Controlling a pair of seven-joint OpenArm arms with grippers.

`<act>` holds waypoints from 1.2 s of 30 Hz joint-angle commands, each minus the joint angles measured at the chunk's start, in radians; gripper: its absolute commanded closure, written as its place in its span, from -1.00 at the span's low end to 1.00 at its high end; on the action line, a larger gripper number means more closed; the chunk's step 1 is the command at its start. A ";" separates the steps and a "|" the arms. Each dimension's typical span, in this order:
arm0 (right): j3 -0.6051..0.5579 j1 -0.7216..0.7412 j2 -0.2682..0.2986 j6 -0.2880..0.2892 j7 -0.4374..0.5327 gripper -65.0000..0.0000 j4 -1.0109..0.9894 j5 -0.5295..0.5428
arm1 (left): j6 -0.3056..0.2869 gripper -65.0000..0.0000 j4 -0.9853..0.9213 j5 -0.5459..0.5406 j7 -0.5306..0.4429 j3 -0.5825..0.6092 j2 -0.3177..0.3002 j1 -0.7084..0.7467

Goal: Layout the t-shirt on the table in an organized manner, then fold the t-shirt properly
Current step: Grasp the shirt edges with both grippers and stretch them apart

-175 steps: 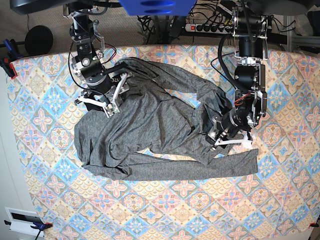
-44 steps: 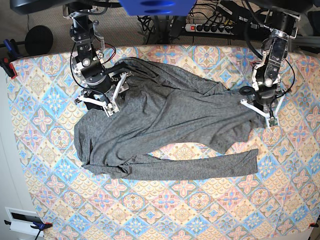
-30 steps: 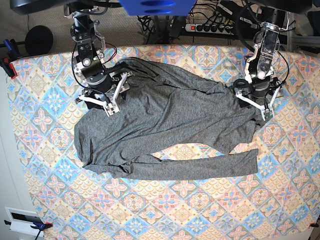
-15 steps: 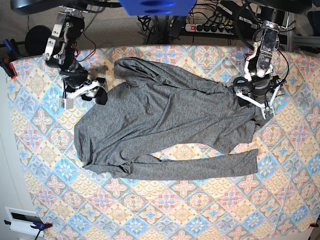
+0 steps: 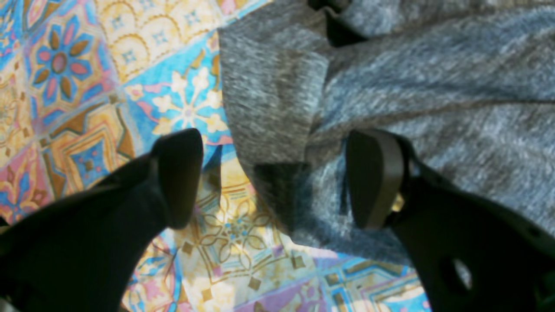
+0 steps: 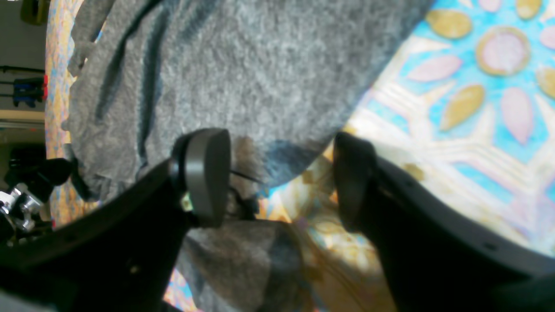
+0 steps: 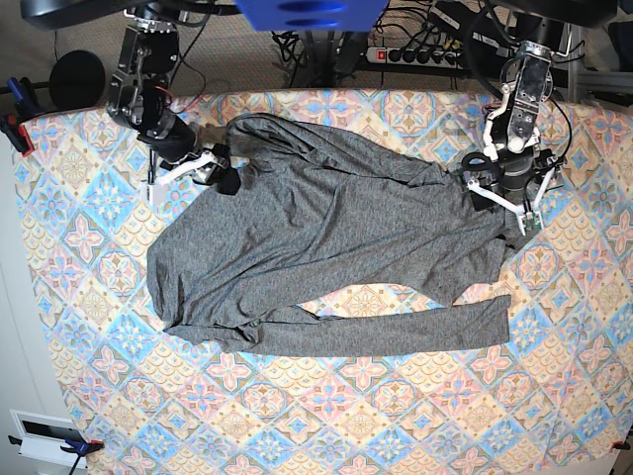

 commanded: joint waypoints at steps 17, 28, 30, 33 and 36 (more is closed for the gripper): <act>0.040 0.001 0.029 -0.003 -0.019 1.00 0.006 -0.030 | 0.004 -0.54 0.015 0.015 -0.019 -0.013 -0.013 -0.008; 0.109 0.024 0.084 -0.003 -0.015 1.00 0.012 -0.352 | 0.004 -0.54 0.015 0.015 -0.021 -0.015 -0.013 -0.014; 0.106 0.022 0.084 -0.003 -0.015 1.00 0.012 -0.392 | 0.004 -0.54 0.017 0.015 -0.033 -0.015 -0.013 -0.016; 0.110 0.022 0.086 -0.003 -0.014 1.00 0.014 -0.423 | 0.004 -0.54 0.017 0.015 -0.079 -0.061 -0.013 -0.009; 0.112 0.015 0.087 -0.003 0.018 1.00 0.014 -0.464 | 0.004 -0.54 0.017 0.004 -0.096 -0.120 -0.013 -0.008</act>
